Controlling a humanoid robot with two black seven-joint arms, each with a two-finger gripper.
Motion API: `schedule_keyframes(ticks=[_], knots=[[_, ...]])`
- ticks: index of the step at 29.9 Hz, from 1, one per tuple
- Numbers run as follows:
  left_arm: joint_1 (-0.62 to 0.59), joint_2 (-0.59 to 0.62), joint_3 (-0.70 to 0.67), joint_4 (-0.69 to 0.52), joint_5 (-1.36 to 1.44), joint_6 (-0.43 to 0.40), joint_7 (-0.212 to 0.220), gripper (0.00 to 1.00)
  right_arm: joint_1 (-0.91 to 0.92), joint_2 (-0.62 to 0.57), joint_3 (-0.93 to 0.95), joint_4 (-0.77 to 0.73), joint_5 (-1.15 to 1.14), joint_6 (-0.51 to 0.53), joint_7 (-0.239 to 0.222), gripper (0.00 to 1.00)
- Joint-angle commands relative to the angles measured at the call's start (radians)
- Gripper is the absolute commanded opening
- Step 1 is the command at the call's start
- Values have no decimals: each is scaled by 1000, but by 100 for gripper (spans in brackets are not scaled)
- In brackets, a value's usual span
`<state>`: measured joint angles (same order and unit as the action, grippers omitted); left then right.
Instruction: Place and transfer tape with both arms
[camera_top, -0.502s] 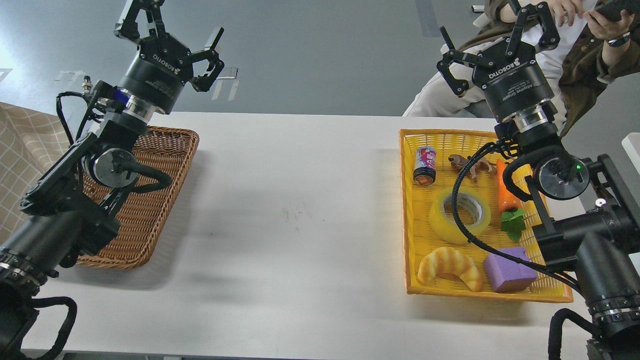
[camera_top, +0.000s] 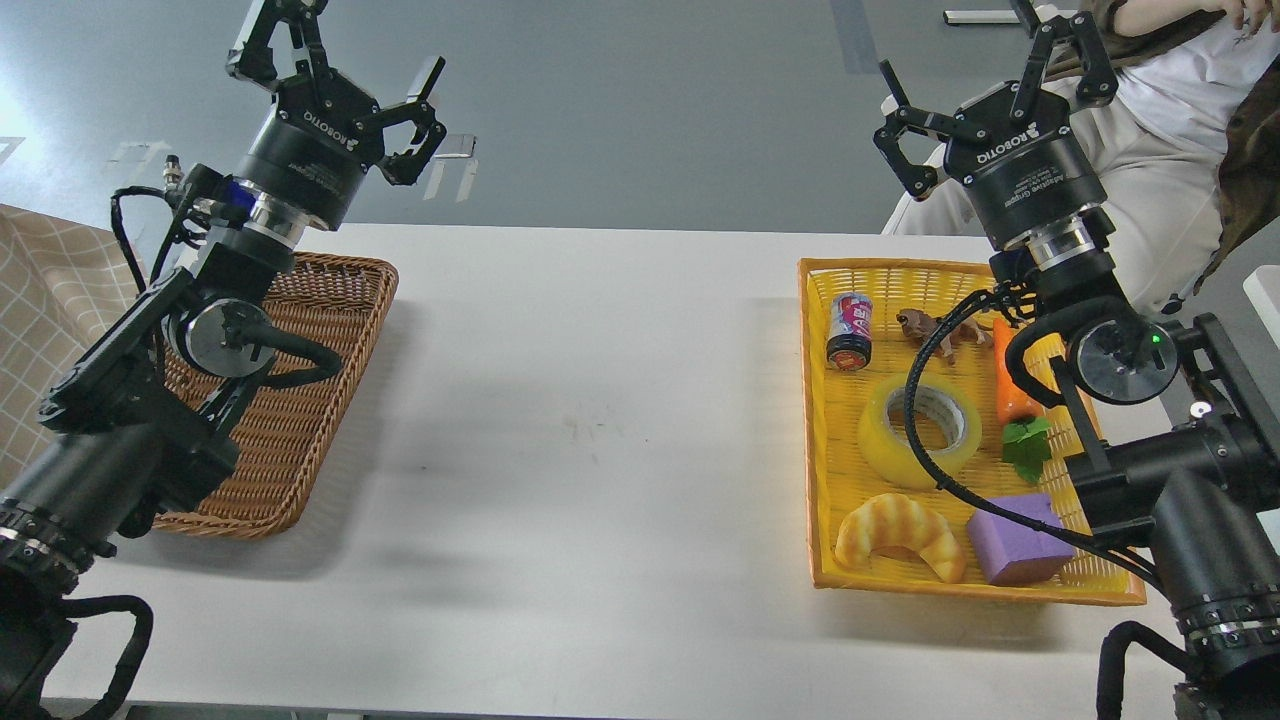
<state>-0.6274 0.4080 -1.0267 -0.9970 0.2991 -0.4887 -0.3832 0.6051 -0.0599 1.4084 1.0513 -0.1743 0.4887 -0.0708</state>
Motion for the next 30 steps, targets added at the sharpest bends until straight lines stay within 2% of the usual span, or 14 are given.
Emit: schedule_keyframes(ticks=[1, 30], knots=[[0, -2, 1, 0, 0, 0, 4, 98, -4, 0, 1, 3, -1, 0, 2, 100], [0, 0, -1, -3, 2, 0, 0, 98, -19, 0, 1, 27, -2, 0, 5, 100]])
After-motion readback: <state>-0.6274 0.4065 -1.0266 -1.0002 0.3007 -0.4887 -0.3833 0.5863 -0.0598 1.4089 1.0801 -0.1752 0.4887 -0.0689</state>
